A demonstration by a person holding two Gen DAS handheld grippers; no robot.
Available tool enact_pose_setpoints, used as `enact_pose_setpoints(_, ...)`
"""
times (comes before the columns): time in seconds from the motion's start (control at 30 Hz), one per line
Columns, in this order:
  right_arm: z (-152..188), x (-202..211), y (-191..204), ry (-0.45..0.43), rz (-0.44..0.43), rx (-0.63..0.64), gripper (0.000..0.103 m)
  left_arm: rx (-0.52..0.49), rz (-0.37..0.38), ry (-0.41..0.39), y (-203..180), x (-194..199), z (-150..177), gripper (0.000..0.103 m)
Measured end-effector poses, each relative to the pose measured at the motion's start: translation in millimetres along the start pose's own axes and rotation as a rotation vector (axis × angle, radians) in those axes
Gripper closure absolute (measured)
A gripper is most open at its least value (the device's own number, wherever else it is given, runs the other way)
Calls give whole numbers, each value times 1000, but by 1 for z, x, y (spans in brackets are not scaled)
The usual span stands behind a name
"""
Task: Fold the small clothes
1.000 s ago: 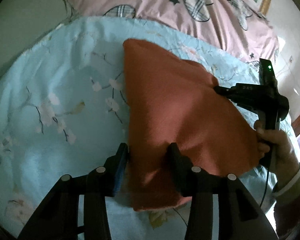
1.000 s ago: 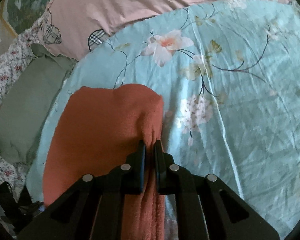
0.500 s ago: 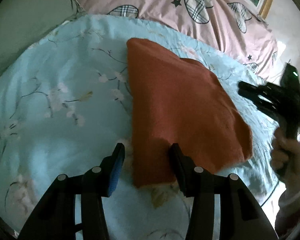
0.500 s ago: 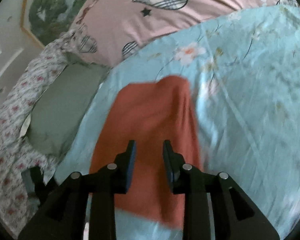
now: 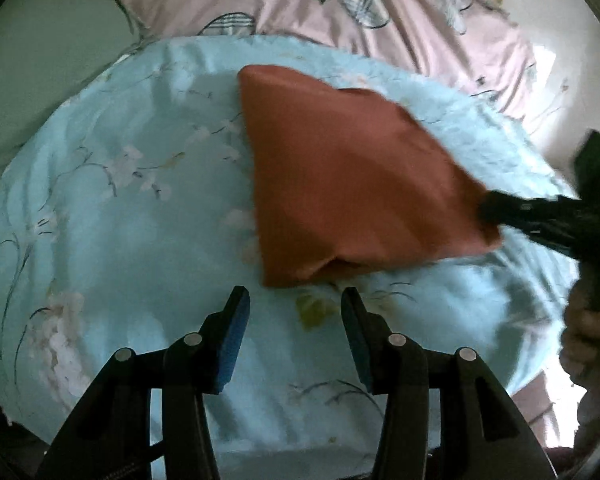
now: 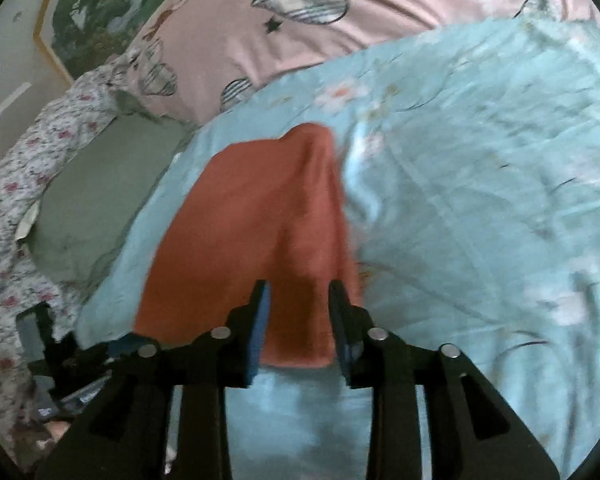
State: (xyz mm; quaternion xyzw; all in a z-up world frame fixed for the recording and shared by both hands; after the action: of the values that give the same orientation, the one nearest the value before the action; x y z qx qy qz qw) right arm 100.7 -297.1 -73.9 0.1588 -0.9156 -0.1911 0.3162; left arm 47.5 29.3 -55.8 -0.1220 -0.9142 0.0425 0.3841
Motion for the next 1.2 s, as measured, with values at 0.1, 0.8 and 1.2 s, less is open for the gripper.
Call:
enact_pose_setpoints(0.1, 3, -5, -5, 31, -13, -17, 61, 0, -36, -25, 2, -3, -5, 55)
enact_pose_setpoints(0.8, 2, -5, -26, 95, 29, -36, 83, -31, -136, -13, 1, -16, 3, 92)
enact_pose_setpoints(1.2, -62, -75, 26, 61, -194, -123, 82, -80, 98, -121, -17, 24, -29, 89)
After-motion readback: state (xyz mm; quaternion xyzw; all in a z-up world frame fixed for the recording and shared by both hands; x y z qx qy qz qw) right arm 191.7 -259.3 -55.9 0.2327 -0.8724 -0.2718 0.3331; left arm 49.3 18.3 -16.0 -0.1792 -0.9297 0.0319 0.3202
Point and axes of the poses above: each gripper's, at about its wrist camera, not at the fingertips, and x roughly against the way its jaws point, y to its left, z to its underside, the point moved 3 cm from there along -x, roughly the way its jaws point, and after that the axes turned 7 degrees about -y, right-handed, at the moved point
